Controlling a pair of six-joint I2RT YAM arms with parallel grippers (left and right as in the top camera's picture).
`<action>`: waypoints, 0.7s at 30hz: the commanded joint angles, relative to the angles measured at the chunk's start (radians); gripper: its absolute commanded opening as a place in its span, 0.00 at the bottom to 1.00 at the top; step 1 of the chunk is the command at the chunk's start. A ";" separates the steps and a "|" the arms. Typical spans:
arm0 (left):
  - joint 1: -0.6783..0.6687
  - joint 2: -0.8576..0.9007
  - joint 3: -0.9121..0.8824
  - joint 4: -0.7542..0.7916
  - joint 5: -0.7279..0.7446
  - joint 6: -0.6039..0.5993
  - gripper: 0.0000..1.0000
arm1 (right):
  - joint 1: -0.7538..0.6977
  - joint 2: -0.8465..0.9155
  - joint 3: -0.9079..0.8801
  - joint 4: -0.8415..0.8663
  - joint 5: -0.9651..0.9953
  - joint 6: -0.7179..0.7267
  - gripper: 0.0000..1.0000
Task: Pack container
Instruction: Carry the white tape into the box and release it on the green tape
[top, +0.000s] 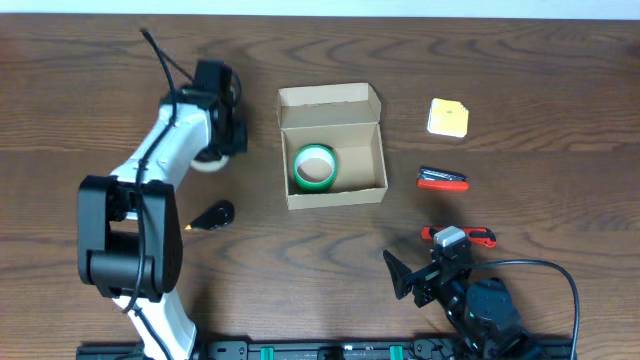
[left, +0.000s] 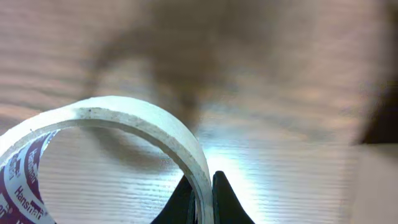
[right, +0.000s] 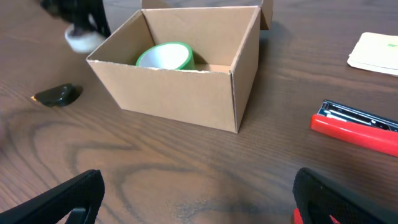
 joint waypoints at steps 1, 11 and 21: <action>-0.037 -0.103 0.107 -0.052 -0.003 0.009 0.06 | 0.007 -0.006 -0.003 0.000 0.007 -0.013 0.99; -0.358 -0.211 0.132 -0.092 0.005 0.010 0.06 | 0.007 -0.006 -0.003 0.000 0.006 -0.013 0.99; -0.518 -0.155 0.089 -0.090 0.025 0.048 0.06 | 0.007 -0.006 -0.003 0.000 0.006 -0.013 0.99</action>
